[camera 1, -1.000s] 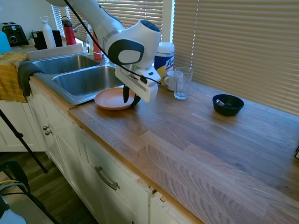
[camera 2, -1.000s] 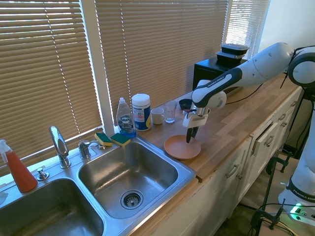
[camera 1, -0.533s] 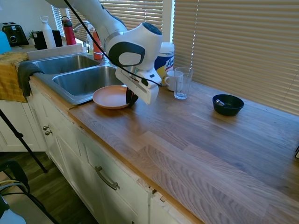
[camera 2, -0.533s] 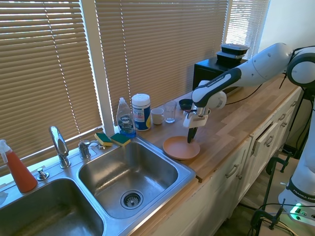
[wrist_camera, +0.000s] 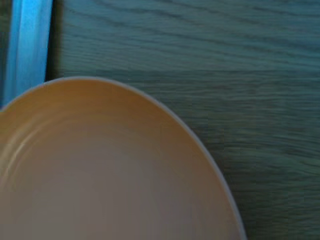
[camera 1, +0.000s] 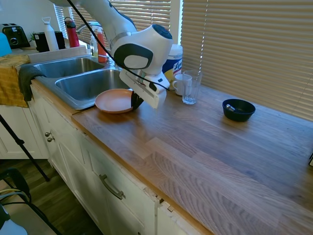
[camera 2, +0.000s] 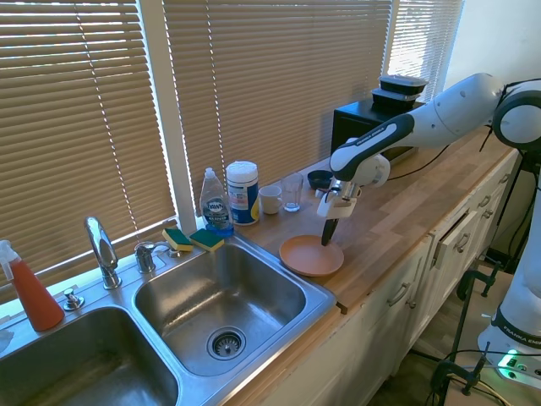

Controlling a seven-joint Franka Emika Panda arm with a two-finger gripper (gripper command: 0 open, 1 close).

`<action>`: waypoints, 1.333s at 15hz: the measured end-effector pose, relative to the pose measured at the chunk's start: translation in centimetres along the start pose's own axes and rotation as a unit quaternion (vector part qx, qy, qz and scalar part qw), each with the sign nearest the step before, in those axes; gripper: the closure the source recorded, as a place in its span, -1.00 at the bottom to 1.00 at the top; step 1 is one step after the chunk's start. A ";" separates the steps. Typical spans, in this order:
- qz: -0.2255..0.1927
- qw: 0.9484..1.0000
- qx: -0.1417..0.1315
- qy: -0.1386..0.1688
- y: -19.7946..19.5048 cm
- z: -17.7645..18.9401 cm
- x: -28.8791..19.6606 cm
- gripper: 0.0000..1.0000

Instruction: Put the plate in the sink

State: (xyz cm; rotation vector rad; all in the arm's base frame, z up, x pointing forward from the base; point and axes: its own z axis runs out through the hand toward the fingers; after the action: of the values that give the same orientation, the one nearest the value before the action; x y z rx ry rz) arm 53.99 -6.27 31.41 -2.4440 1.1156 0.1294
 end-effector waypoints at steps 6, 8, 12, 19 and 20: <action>-0.029 0.999 0.017 -0.006 -5.8 -2.6 -4.8 1.00; -0.033 0.999 0.013 -0.002 -9.6 -2.6 -7.4 1.00; -0.036 0.999 0.004 0.001 -14.5 -3.2 -10.6 1.00; -0.069 0.998 -0.003 -0.012 -22.1 3.1 -12.5 1.00; -0.075 0.997 -0.008 -0.012 -23.7 4.9 -13.3 1.00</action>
State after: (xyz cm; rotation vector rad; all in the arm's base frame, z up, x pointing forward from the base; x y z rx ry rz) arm 63.05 18.64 39.07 -2.5238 0.9193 0.1205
